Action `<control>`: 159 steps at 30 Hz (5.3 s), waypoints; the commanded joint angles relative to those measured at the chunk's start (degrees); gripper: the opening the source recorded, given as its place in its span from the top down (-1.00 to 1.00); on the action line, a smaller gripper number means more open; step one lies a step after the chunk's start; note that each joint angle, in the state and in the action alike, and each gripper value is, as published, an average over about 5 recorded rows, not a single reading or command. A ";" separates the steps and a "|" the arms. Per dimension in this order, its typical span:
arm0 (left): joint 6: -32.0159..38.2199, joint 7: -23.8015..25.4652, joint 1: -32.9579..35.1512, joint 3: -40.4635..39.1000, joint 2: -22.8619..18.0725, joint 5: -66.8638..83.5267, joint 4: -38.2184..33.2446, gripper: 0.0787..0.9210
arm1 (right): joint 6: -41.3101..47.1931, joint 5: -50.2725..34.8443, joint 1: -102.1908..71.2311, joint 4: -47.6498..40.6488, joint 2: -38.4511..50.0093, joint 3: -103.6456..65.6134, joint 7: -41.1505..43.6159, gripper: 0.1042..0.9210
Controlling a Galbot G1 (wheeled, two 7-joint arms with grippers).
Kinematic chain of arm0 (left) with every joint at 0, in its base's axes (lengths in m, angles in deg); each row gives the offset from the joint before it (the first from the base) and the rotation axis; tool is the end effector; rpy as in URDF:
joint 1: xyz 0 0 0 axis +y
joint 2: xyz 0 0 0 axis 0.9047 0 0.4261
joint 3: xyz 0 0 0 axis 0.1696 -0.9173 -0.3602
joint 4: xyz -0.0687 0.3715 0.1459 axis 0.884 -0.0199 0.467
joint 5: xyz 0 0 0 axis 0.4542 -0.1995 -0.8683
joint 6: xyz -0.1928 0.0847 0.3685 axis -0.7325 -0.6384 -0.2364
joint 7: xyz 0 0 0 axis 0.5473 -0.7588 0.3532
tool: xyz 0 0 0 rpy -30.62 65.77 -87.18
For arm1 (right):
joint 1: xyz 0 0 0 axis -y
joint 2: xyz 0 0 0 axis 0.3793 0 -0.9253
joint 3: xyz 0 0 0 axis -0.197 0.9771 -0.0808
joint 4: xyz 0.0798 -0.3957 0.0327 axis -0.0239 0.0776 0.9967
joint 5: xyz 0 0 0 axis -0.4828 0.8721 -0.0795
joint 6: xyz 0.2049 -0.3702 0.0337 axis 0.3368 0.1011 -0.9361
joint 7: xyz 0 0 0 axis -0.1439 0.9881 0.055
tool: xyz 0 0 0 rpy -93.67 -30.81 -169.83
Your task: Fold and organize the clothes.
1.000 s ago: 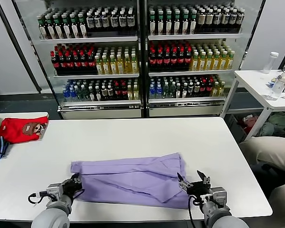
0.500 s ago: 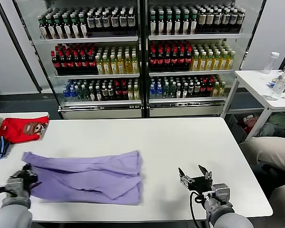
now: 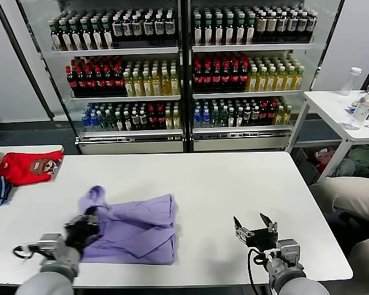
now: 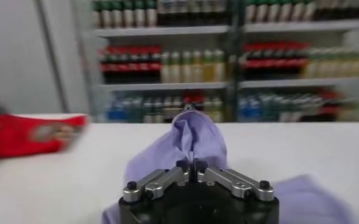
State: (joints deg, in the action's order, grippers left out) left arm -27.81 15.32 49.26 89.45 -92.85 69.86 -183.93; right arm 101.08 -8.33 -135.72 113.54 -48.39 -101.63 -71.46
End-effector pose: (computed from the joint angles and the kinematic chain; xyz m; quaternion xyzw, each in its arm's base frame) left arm 0.2506 0.0613 -0.2486 -0.0191 -0.9829 0.0255 0.1813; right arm 0.2352 -0.0146 -0.2508 0.0719 -0.9754 0.0269 0.2067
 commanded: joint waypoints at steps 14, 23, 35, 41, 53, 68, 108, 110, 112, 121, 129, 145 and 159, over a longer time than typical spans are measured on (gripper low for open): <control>-0.21 -0.86 -12.00 -20.85 -9.91 -1.19 9.69 0.88 | -0.01 1.06 -0.14 -0.55 -0.40 0.81 -0.01 -0.76; 0.27 -1.30 -11.37 -15.37 -9.58 2.41 3.91 0.32 | -0.01 1.06 0.62 -0.72 -0.42 1.30 0.27 -0.76; 5.85 2.88 0.85 6.74 -1.13 -6.69 15.04 -0.49 | -0.02 0.97 3.08 -1.33 -1.04 1.64 1.07 -0.76; 6.60 4.66 1.06 7.46 -1.28 -4.32 18.83 -0.75 | -0.04 1.73 2.46 -1.36 -1.89 1.43 1.40 -0.76; 2.60 6.73 0.34 7.81 -1.21 0.01 18.14 -0.77 | -0.04 2.62 1.87 -1.06 -2.52 1.08 1.46 -0.76; 0.76 8.71 1.31 5.30 -3.57 5.89 15.48 -0.10 | -0.04 2.61 2.96 -1.71 -2.83 1.54 1.41 -0.76; 0.10 15.58 1.71 -19.98 -13.63 -17.58 -5.42 0.97 | -0.04 2.68 4.99 -3.40 -2.37 2.38 1.69 -0.76; 0.88 15.51 0.36 -23.66 -17.17 -18.54 -3.76 0.97 | -0.05 2.85 4.69 -3.31 -2.45 2.35 1.70 -0.76; 2.34 15.51 -1.75 -24.99 -19.84 -20.04 -0.11 0.97 | -0.05 3.03 4.44 -3.10 -2.43 2.33 1.71 -0.76; 10.92 11.89 -10.02 -22.57 -22.02 -19.83 10.66 0.71 | -0.03 2.89 4.90 -2.07 -1.11 1.63 1.86 -0.76; 22.43 15.42 -7.56 -5.65 -10.55 -22.65 3.42 0.17 | -0.24 1.89 9.38 -4.47 -0.26 2.45 3.57 -0.76; 34.74 17.52 2.80 13.05 -6.37 -32.18 9.40 -0.75 | 0.02 -5.38 20.02 -15.57 -10.55 28.12 -2.32 -0.76; 34.63 18.45 0.24 10.29 -8.29 -32.78 12.08 -0.77 | 0.03 -12.64 20.36 -20.17 -12.18 27.07 -7.00 -0.74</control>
State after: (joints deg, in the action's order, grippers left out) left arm 4.62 33.35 49.23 98.14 -101.16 38.59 -173.46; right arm 101.12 -16.57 -117.07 96.66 -58.64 -78.16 -76.04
